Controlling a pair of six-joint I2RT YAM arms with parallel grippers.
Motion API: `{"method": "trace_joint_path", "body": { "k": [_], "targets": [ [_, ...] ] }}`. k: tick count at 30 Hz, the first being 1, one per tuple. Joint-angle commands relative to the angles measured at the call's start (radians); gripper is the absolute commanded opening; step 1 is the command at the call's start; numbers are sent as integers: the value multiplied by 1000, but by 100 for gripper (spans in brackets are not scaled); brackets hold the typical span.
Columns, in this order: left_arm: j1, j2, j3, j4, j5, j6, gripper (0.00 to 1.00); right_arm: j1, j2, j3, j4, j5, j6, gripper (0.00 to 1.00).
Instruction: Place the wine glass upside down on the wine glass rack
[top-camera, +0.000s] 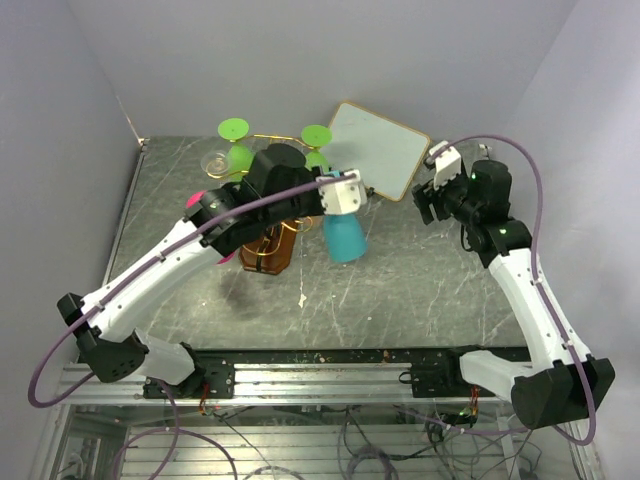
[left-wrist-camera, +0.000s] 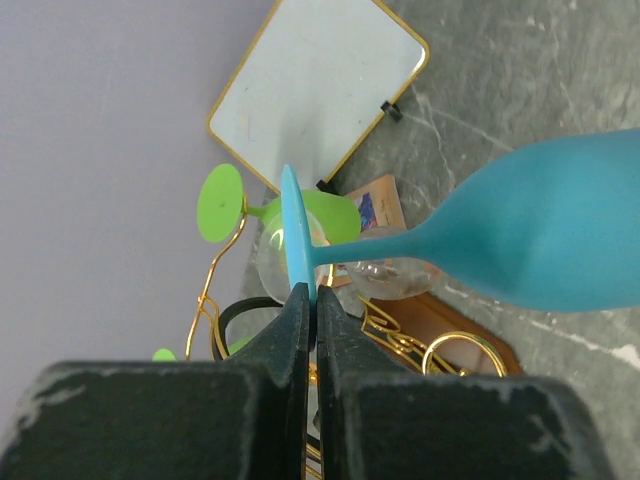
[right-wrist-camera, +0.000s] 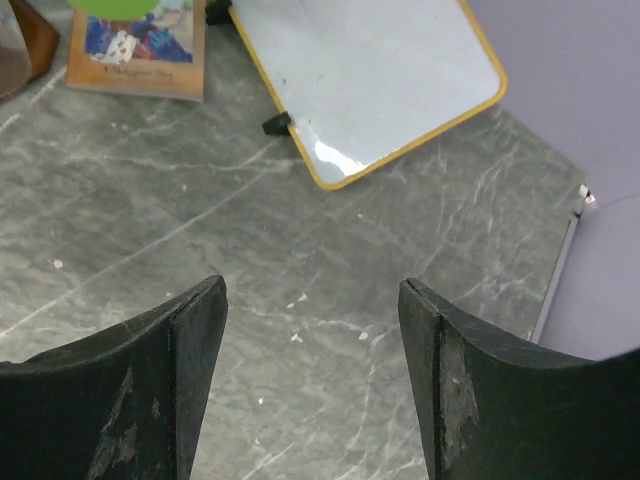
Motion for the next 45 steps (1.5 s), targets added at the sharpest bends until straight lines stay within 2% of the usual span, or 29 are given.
{"method": "trace_joint_path", "body": {
  "k": [1,4,9,28,37,45],
  "targets": [
    [-58,13,-38,-19,-108,143,7,-6,-39,-92,137,30,-6,69],
    [-80,11,-76,-2,-148,176,7,-15,-59,-182,196,22,0,70],
    [-102,7,-142,45,-213,210,7,-55,-86,-233,204,-10,-15,71],
    [-120,-42,-236,72,-388,315,7,-100,-58,-233,187,-63,2,71],
    [-116,-66,-233,9,-440,338,7,-124,-64,-230,178,-103,13,71],
    [-107,-88,-235,-26,-430,325,7,-139,-68,-232,173,-122,11,71]
  ]
}}
